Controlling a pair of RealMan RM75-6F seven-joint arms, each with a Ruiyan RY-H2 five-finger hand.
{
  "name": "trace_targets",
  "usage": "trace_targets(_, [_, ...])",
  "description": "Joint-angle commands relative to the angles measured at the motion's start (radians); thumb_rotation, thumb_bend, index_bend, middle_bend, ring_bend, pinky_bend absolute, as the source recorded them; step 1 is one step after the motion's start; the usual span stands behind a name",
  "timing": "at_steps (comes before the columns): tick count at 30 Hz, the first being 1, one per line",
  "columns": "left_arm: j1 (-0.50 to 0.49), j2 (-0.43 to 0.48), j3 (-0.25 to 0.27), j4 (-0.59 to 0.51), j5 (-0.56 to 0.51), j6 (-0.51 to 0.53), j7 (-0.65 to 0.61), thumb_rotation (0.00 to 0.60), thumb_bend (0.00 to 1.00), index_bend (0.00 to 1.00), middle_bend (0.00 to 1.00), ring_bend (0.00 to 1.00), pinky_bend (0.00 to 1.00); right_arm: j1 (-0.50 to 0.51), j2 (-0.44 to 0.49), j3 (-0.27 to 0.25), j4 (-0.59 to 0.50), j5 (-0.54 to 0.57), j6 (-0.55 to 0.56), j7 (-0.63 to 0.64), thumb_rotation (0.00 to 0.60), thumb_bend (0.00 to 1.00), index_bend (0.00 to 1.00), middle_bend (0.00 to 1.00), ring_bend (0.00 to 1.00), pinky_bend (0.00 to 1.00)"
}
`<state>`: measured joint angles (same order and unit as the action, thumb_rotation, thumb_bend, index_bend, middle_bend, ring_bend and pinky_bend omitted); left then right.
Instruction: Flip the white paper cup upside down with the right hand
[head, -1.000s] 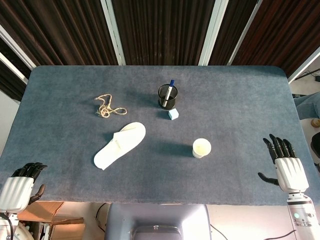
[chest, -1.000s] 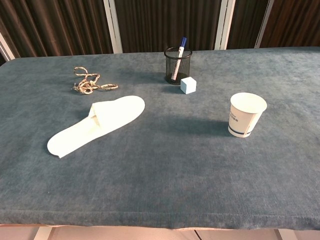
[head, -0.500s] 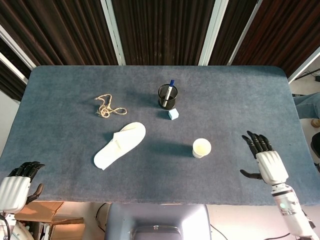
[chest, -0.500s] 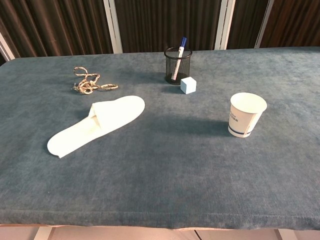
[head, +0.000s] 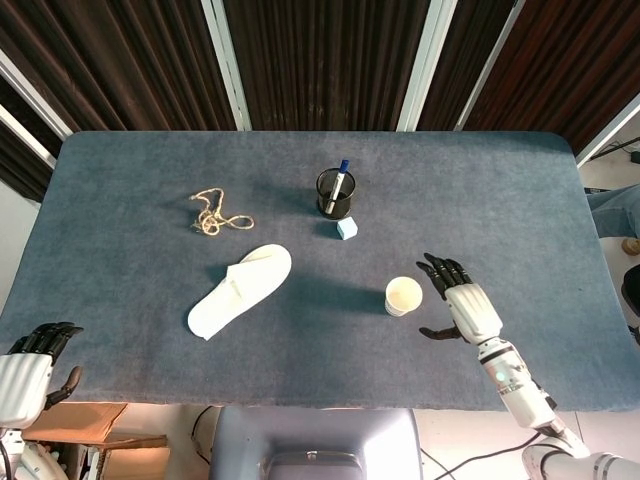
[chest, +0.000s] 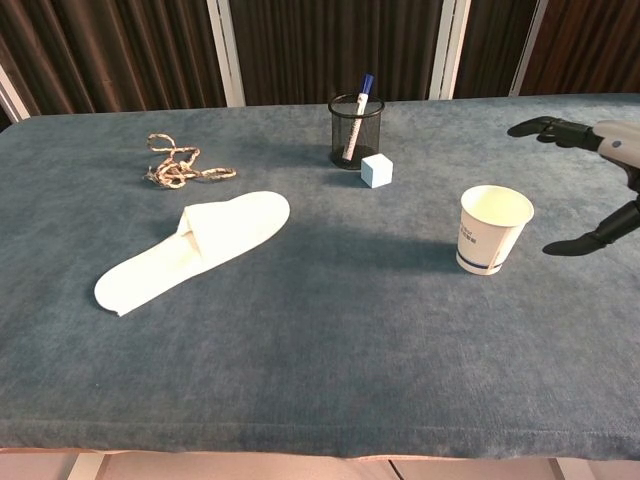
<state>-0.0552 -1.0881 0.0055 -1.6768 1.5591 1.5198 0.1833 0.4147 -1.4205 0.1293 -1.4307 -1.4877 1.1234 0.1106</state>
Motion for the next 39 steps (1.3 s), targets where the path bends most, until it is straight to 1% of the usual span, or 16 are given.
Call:
trace_targets(1, [0.002, 0.003, 0.0, 0.0, 0.004, 0.005, -0.008, 0.6, 0.35, 0.28, 0.22, 0.2, 0.34, 0.022, -0.033, 0.007, 0.031, 0.016, -0.022, 0.014, 0.6, 0.22, 0.11, 0.11, 0.0, 0.12])
trace_targets(5, [0.005, 0.007, -0.003, 0.002, 0.005, 0.012, -0.024, 0.6, 0.35, 0.28, 0.22, 0.2, 0.34, 0.048, -0.075, 0.009, 0.074, 0.032, -0.055, 0.053, 0.6, 0.22, 0.14, 0.12, 0.01, 0.14])
trace_targets(9, [0.005, 0.008, -0.005, 0.004, 0.003, 0.012, -0.033, 0.6, 0.35, 0.28, 0.22, 0.2, 0.34, 0.064, -0.104, 0.006, 0.117, 0.025, -0.063, 0.114, 0.6, 0.22, 0.17, 0.11, 0.07, 0.25])
trace_targets(13, [0.004, 0.01, -0.006, 0.005, 0.001, 0.01, -0.041, 0.6, 0.35, 0.28, 0.22, 0.2, 0.34, 0.077, -0.135, 0.004, 0.173, 0.021, -0.067, 0.179, 0.6, 0.22, 0.2, 0.12, 0.08, 0.26])
trace_targets(17, [0.003, 0.009, -0.006, 0.006, 0.002, 0.007, -0.041, 0.6, 0.35, 0.28, 0.22, 0.2, 0.34, 0.087, -0.162, 0.001, 0.22, 0.015, -0.066, 0.241, 0.6, 0.22, 0.23, 0.15, 0.1, 0.27])
trace_targets(21, [0.002, 0.009, -0.006, 0.007, 0.003, 0.006, -0.041, 0.6, 0.35, 0.28, 0.22, 0.2, 0.34, 0.091, -0.171, -0.001, 0.238, 0.014, -0.069, 0.265, 0.6, 0.23, 0.25, 0.17, 0.11, 0.27])
trace_targets(23, [0.002, 0.009, -0.006, 0.007, 0.003, 0.005, -0.04, 0.6, 0.35, 0.28, 0.22, 0.2, 0.34, 0.095, -0.181, -0.001, 0.252, 0.015, -0.074, 0.283, 0.6, 0.25, 0.27, 0.19, 0.12, 0.28])
trace_targets(26, [0.002, 0.008, -0.006, 0.007, 0.002, 0.004, -0.04, 0.6, 0.35, 0.28, 0.22, 0.2, 0.34, 0.105, -0.215, -0.005, 0.308, 0.007, -0.071, 0.339, 0.6, 0.3, 0.31, 0.24, 0.15, 0.3])
trace_targets(29, [0.001, 0.009, -0.008, 0.007, 0.001, 0.003, -0.042, 0.6, 0.35, 0.28, 0.22, 0.2, 0.34, 0.116, -0.25, -0.016, 0.369, -0.007, -0.073, 0.383, 0.6, 0.34, 0.34, 0.26, 0.17, 0.31])
trace_targets(36, [0.001, 0.009, -0.007, 0.007, 0.004, 0.005, -0.045, 0.6, 0.35, 0.28, 0.22, 0.2, 0.34, 0.123, -0.303, -0.027, 0.46, -0.023, -0.047, 0.426, 0.6, 0.45, 0.41, 0.32, 0.23, 0.36])
trace_targets(39, [0.002, 0.009, -0.008, 0.007, 0.003, 0.005, -0.044, 0.6, 0.35, 0.28, 0.22, 0.2, 0.34, 0.123, -0.318, -0.03, 0.488, -0.028, -0.031, 0.437, 0.6, 0.47, 0.45, 0.34, 0.26, 0.39])
